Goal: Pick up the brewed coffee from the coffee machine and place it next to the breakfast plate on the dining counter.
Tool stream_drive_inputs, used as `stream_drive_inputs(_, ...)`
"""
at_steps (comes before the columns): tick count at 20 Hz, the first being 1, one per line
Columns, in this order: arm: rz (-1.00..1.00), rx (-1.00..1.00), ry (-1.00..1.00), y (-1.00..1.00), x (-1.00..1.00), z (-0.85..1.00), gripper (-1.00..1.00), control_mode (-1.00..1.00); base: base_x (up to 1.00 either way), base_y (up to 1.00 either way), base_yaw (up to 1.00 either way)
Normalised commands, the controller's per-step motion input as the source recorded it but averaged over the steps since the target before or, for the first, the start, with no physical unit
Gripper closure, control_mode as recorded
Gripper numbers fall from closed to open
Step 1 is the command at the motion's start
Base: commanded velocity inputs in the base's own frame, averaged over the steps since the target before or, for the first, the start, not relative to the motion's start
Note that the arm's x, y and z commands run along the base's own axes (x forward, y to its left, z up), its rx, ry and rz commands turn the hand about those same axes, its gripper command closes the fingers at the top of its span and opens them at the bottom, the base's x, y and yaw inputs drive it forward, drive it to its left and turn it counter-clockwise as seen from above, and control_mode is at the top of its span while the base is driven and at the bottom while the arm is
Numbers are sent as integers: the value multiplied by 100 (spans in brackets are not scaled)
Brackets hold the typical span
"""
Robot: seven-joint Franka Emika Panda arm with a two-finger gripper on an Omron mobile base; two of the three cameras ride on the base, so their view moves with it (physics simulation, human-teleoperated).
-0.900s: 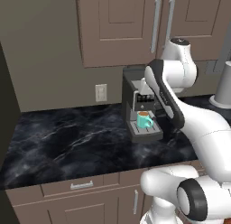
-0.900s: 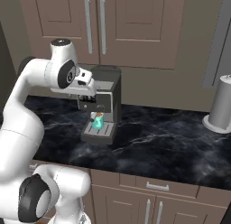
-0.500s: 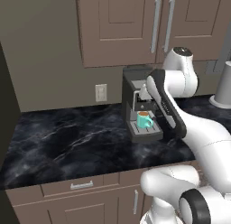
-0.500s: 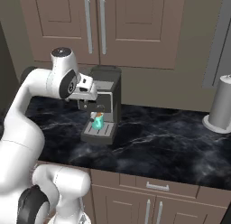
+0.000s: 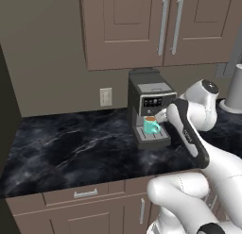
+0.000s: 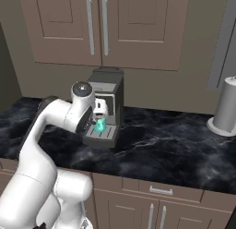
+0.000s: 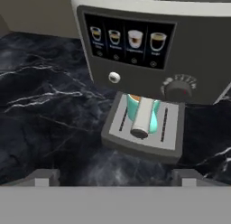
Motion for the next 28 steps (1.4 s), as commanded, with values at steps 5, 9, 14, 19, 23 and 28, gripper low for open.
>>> stream_drive_inputs(5,20,9,-11,-17,0,-21,-100,-100,0,0,0)
stream_drive_inputs(9,16,4,-6,-13,0,-21,-100,-100,0,0,0)
stream_drive_inputs(14,18,0,-9,-14,0,-19,-100,-100,0,0,0)
stream_drive_inputs(19,18,0,-7,-16,3,-6,-100,-100,0,0,0)
stream_drive_inputs(23,15,0,-3,-4,15,-1,-100,-100,0,0,0)
stream_drive_inputs(28,10,0,-6,0,12,-16,-100,-100,0,0,0)
